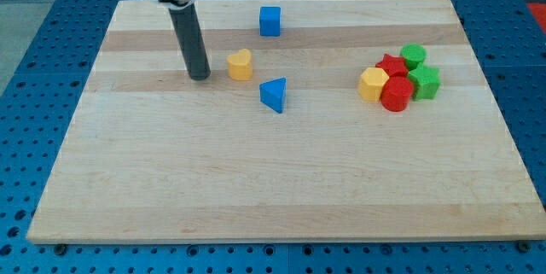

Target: Move the yellow heart to the top of the blue triangle

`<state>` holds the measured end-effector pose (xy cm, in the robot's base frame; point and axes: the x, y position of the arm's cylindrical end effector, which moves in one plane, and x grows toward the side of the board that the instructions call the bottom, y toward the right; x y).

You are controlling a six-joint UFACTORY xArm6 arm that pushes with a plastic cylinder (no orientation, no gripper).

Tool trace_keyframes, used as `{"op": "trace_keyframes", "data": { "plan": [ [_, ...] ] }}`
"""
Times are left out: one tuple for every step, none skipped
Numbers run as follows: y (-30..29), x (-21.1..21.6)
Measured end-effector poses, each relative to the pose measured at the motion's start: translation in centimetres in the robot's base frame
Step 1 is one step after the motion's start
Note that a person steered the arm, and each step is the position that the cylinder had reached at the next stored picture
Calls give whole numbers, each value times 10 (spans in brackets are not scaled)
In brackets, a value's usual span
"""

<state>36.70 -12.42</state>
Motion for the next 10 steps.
{"op": "trace_keyframes", "data": {
  "plan": [
    [21, -6],
    [46, -6],
    [69, -6],
    [83, -7],
    [85, -23],
    [85, -43],
    [96, -52],
    [122, -62],
    [135, -87],
    [138, -113]
  ]
}}
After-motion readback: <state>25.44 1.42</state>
